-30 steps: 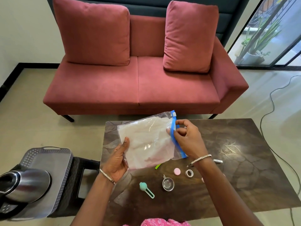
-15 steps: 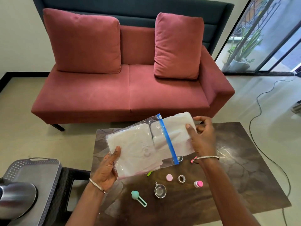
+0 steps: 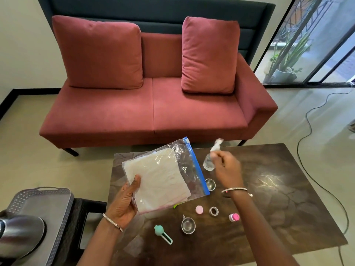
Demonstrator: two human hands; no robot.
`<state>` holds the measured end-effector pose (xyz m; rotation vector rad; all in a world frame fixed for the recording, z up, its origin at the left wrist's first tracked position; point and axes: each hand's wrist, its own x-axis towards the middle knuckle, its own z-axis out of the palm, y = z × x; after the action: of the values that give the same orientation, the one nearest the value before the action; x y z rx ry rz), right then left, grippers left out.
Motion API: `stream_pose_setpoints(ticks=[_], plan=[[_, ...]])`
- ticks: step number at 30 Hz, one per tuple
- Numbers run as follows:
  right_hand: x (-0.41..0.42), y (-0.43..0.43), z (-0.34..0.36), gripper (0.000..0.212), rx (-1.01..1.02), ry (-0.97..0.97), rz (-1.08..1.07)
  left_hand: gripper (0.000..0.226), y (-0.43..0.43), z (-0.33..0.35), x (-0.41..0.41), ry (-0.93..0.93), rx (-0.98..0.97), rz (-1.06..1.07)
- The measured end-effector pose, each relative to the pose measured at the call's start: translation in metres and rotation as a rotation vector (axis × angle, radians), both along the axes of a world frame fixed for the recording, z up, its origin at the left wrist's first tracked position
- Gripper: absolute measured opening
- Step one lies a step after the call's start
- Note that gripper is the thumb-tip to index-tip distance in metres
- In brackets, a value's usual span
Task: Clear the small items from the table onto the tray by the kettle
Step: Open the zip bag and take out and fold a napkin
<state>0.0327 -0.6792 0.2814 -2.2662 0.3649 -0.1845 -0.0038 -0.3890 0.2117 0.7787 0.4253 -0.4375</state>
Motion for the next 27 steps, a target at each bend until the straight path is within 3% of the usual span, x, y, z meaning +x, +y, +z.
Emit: stream_pose_setpoints(ticks=[3,5,8,10,13,16,19,22,27], plan=[[-0.004,0.029,0.004,0.041,0.301,0.13,0.136,0.044,-0.004,-0.001,-0.002,0.004,-0.002,-0.003],[-0.003,0.039,0.003,0.035,0.42,0.149,0.127,0.041,-0.007,-0.001,-0.003,0.015,0.008,0.005],[-0.002,0.043,0.001,0.023,0.442,0.105,0.109,0.039,-0.008,0.0,-0.006,0.029,0.06,0.004],[-0.002,0.041,0.002,0.019,0.443,0.079,0.134,0.046,-0.01,0.005,-0.006,0.07,0.254,-0.007],[-0.004,0.038,0.006,0.018,0.401,0.072,0.221,0.059,-0.018,0.006,-0.002,0.07,0.691,0.046],[-0.009,0.039,0.012,0.016,0.308,0.068,0.361,0.044,-0.023,0.025,0.009,-0.211,0.939,0.079],[-0.012,0.041,0.016,0.016,0.063,0.051,0.513,0.03,-0.029,0.058,0.021,-0.51,0.933,-0.035],[-0.014,0.042,0.021,0.015,-0.025,0.044,0.587,0.02,-0.038,0.081,0.028,-0.72,1.024,-0.138],[-0.016,0.038,0.023,0.014,-0.034,0.088,0.595,0.009,-0.044,0.085,0.026,-0.764,1.07,-0.086]])
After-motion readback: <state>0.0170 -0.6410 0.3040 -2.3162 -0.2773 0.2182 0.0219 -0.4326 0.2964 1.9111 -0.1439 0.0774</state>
